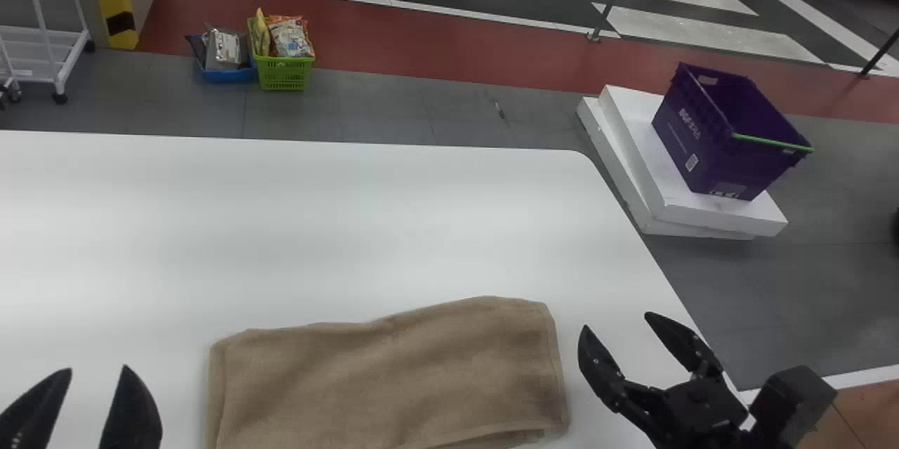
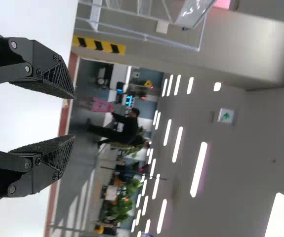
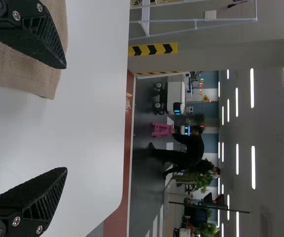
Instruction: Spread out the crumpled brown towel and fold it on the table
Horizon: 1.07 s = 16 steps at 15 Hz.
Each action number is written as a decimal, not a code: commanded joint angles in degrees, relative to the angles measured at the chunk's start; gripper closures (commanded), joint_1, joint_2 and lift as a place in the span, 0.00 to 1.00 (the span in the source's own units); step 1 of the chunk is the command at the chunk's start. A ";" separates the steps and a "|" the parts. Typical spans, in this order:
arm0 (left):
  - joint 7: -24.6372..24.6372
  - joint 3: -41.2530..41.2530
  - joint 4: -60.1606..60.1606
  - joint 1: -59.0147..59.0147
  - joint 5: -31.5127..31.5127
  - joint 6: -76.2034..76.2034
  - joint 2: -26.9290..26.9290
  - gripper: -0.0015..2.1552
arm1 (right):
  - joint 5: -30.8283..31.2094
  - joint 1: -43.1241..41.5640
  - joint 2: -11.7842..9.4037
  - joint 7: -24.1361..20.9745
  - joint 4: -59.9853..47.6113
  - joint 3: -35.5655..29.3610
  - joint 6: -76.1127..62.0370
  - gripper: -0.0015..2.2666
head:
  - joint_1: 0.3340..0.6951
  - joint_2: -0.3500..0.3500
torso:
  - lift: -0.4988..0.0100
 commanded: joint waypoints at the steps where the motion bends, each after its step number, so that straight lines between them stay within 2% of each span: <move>1: 0.74 0.47 0.24 0.23 -0.43 3.43 0.53 0.32 | 0.01 0.03 0.14 0.16 0.19 -0.99 0.57 0.03 | 1.00 0.00 | 0.73; 2: 1.97 0.47 0.33 0.67 -0.43 3.96 0.97 0.30 | 0.01 0.03 0.14 0.16 0.54 -1.08 0.39 0.03 | 1.00 0.00 | 0.73; 3: 3.73 -0.06 0.59 0.94 -0.78 3.96 1.76 0.19 | 0.10 -0.15 0.14 0.07 0.80 -1.17 0.21 0.03 | 1.00 0.00 | 0.73; 4: 6.27 -1.03 1.56 0.85 -2.27 3.96 1.93 0.19 | 0.45 -0.41 0.14 -0.02 0.98 -1.52 0.21 0.03 | 1.00 0.00 | 0.73; 5: 6.80 -1.20 2.08 0.76 -2.45 4.31 1.93 0.19 | 0.63 -0.50 0.14 -0.02 1.07 -1.78 0.39 0.03 | 1.00 0.00 | 0.73; 9: 6.89 -3.40 0.94 0.58 2.83 13.10 3.78 0.19 | 1.59 -0.94 0.14 -0.10 0.98 -2.49 0.21 0.03 | 1.00 0.00 | 0.73; 16: 5.04 -9.20 0.15 -2.14 5.38 19.25 5.27 0.19 | 1.59 -2.35 0.14 0.16 3.00 -2.31 -1.19 0.03 | 1.00 0.00 | 0.73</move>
